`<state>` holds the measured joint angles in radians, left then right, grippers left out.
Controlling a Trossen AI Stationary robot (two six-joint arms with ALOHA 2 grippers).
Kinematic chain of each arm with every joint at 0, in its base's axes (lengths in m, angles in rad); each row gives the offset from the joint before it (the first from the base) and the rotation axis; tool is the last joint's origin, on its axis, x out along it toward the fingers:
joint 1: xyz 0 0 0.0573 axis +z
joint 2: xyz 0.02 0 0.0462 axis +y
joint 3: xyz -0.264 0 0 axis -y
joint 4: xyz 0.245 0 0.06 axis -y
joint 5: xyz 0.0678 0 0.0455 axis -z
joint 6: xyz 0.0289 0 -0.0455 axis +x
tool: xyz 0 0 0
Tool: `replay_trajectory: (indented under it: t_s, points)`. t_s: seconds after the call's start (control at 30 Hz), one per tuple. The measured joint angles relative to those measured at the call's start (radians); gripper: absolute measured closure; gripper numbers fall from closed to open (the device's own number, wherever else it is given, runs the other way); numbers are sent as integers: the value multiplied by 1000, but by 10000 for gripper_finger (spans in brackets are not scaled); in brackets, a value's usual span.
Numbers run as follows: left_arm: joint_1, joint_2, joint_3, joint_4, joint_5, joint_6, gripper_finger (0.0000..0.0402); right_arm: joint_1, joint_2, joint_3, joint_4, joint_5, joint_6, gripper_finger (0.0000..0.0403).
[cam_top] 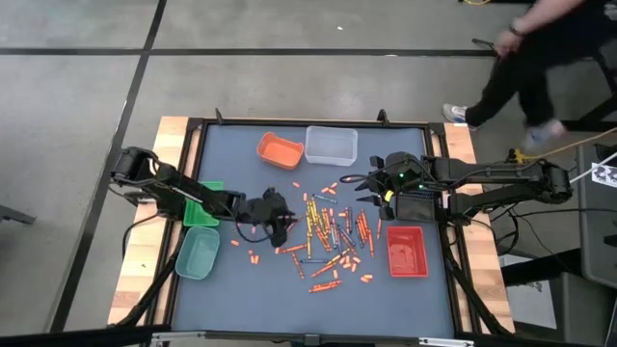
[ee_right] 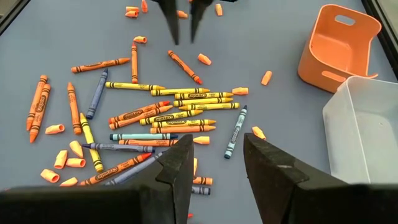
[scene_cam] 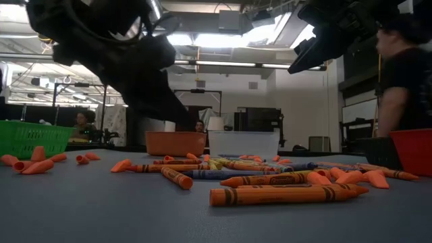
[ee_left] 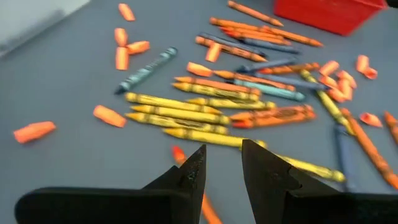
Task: Sort crayons
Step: Put the red crayon into the orange bin
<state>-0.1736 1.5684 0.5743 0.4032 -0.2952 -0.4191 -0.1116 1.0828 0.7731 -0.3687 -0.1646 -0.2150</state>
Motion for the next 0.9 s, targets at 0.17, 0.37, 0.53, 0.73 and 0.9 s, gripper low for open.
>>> replay_trajectory:
  t_s: [0.17, 0.37, 0.53, 0.73, 0.9]
  points:
    - [-64, 0, 0, -32, -49, -1, 314, 0, 0, 0, 0, 0, 0, 265]
    - [-105, 0, 0, -63, -92, -1, 314, 0, 0, 0, 1, 0, 0, 265]
    - [-114, 1, 0, -91, -94, -2, 314, 0, 0, 0, 0, 0, 0, 265]
    - [-115, 36, 0, -89, -94, -35, 314, 0, 0, 0, 0, 0, 0, 265]
    - [-115, 91, 0, -89, -90, -76, 314, 0, 0, 0, 0, 0, 0, 265]
